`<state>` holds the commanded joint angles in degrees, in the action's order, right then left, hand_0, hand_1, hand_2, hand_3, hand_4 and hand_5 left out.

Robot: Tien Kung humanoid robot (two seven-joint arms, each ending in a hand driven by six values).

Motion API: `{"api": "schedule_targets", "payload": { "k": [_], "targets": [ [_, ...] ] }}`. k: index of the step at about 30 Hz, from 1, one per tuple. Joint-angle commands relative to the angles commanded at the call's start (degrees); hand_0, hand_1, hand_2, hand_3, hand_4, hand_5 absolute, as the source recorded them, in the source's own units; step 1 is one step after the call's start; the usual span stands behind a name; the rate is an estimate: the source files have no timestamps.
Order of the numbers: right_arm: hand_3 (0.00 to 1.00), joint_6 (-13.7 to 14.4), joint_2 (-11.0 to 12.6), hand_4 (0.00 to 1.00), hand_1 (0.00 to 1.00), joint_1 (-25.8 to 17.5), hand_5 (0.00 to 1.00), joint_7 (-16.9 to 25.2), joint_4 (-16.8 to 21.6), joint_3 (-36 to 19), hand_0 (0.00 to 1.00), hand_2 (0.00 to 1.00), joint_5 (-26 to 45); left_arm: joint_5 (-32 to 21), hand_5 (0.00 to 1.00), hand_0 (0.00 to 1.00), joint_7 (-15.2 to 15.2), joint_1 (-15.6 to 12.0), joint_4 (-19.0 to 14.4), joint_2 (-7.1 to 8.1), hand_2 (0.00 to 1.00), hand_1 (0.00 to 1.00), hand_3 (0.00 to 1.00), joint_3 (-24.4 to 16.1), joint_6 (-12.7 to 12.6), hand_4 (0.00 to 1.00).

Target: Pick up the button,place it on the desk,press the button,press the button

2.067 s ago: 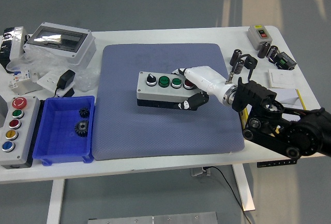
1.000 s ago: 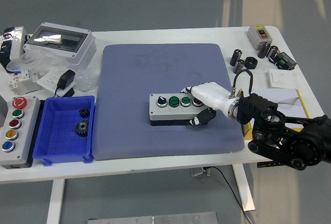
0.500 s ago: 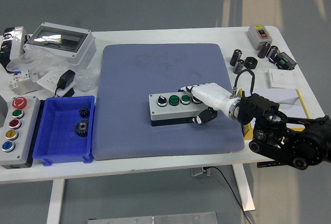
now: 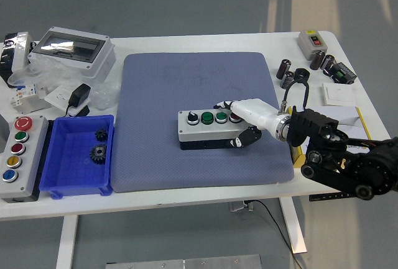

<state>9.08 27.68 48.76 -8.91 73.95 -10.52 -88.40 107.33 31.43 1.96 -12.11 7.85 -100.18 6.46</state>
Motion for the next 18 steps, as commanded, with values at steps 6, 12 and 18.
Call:
{"api": "schedule_targets", "payload": {
  "k": [6,12,18],
  "targets": [
    [0.935,-0.88,0.27,0.436,0.837,0.12,0.002,-0.04,0.33,-0.61,0.825,0.859,0.13,0.16,0.165,0.689,0.05,-0.01,-0.05,-0.09,0.573,0.643,0.625,-0.16,0.31,0.623],
    [0.939,-1.84,0.55,0.434,0.838,0.07,0.002,0.22,0.8,-1.56,0.827,0.863,0.66,0.47,0.165,0.689,0.06,-0.01,-0.11,-0.12,0.57,0.643,0.624,-0.5,0.57,0.62],
    [0.963,-2.59,0.83,0.449,0.862,-0.09,0.002,0.12,1.0,-2.1,0.839,0.892,1.4,0.72,0.162,0.689,0.02,0.01,-0.12,-0.12,0.569,0.644,0.623,-0.71,0.86,0.62]
  ]
}}
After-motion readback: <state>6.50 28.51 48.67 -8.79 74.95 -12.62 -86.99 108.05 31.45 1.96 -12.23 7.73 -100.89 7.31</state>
